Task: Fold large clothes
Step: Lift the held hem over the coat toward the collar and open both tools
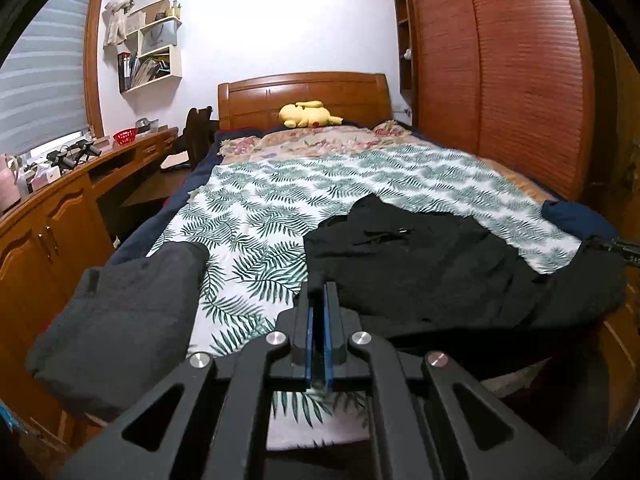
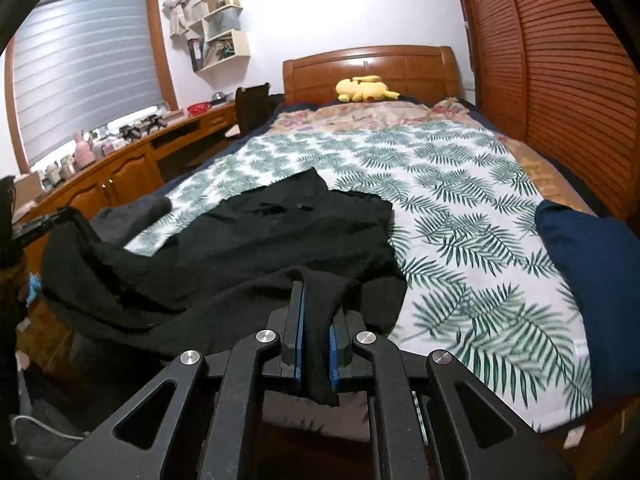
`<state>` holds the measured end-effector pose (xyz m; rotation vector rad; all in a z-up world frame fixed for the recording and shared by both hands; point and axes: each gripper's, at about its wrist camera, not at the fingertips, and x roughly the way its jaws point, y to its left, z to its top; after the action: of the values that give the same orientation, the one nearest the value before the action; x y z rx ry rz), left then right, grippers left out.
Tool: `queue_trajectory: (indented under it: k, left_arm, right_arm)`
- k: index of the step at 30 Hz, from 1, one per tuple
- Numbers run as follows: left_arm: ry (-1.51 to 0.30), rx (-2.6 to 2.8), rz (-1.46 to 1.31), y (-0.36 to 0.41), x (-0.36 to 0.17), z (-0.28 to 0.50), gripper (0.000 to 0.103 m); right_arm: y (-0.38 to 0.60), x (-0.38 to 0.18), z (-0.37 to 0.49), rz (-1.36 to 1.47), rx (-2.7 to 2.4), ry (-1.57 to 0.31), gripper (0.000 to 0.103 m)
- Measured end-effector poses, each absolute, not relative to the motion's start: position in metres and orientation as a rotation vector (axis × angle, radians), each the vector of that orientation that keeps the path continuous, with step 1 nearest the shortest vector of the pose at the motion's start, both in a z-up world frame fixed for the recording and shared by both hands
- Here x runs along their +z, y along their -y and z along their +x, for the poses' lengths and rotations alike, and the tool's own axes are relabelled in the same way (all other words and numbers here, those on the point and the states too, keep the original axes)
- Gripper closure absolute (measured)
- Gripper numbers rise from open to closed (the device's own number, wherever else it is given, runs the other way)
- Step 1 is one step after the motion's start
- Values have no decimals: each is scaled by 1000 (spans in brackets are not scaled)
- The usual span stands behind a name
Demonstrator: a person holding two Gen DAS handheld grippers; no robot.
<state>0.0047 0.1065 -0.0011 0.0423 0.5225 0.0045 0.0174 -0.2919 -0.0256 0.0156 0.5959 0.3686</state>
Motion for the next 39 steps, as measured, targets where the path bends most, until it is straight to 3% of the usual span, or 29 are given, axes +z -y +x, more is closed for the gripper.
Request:
queue_trajectory:
  k: [10,27,34,39]
  left_arm:
    - [-574,72,129,-124,-7,137,101]
    - [-568,157,245,-120,5,371,100]
    - [-669,61,191,-113,-8,400,97]
    - [-690,13,168,-103,-24,378,92]
  right_arm:
    - [285,-51,169,-102,336,-593,97]
    - [261,-47,425,-269,157,-605,96]
    - [249,-83,476,-344,58,-703,96]
    - [255,-94,483,-250,55,-769,85]
